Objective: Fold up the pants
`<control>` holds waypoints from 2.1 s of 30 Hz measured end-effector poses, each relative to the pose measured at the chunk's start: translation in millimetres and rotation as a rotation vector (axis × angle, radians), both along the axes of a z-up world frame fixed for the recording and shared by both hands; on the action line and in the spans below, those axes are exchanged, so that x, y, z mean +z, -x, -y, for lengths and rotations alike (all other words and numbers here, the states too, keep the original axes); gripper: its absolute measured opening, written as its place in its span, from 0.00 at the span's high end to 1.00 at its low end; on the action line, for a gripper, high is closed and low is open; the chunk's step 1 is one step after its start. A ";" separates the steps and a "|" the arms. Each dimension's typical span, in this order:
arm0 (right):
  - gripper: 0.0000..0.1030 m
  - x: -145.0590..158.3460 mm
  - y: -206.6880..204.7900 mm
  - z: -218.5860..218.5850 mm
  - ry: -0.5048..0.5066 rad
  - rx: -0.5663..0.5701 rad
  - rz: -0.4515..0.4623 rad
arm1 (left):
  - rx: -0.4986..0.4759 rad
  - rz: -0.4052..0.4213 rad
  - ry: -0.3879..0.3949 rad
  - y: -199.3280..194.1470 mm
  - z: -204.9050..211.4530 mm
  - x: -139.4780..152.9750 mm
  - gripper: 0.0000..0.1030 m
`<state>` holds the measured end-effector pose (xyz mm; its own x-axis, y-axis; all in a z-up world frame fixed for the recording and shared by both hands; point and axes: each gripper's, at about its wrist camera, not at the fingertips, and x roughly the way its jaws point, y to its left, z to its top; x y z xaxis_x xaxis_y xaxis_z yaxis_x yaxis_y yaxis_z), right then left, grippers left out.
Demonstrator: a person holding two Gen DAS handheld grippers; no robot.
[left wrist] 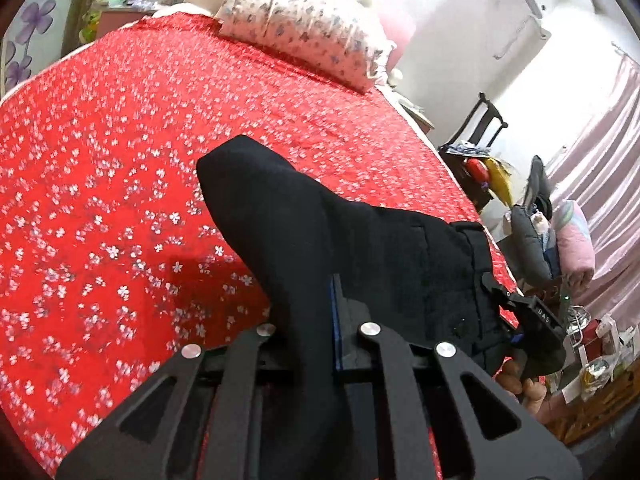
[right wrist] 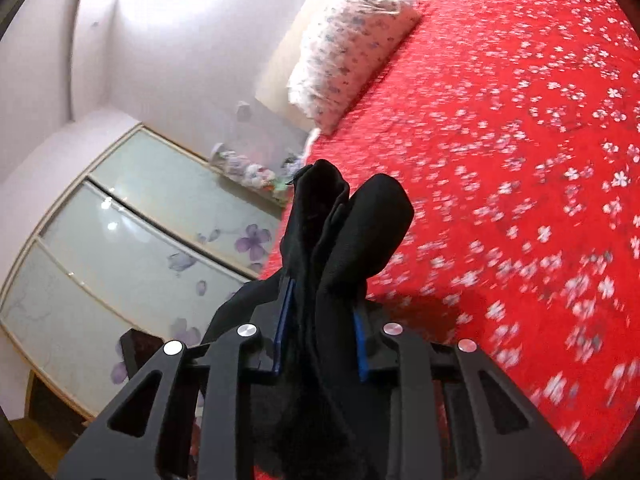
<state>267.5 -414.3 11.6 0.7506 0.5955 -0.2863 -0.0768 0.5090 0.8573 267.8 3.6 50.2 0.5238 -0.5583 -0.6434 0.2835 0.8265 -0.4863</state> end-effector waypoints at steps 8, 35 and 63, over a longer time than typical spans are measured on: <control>0.64 -13.8 -10.4 -4.9 0.171 -0.065 -0.166 | 0.129 -0.148 0.046 -18.5 -25.7 -51.9 0.55; 0.42 -7.7 43.6 -44.9 0.138 0.046 -0.173 | -0.043 -0.062 -0.122 48.6 42.3 -60.6 0.06; 0.01 32.5 190.7 -143.4 0.849 -0.128 -0.009 | 0.098 0.296 -0.494 226.8 18.3 -45.0 0.02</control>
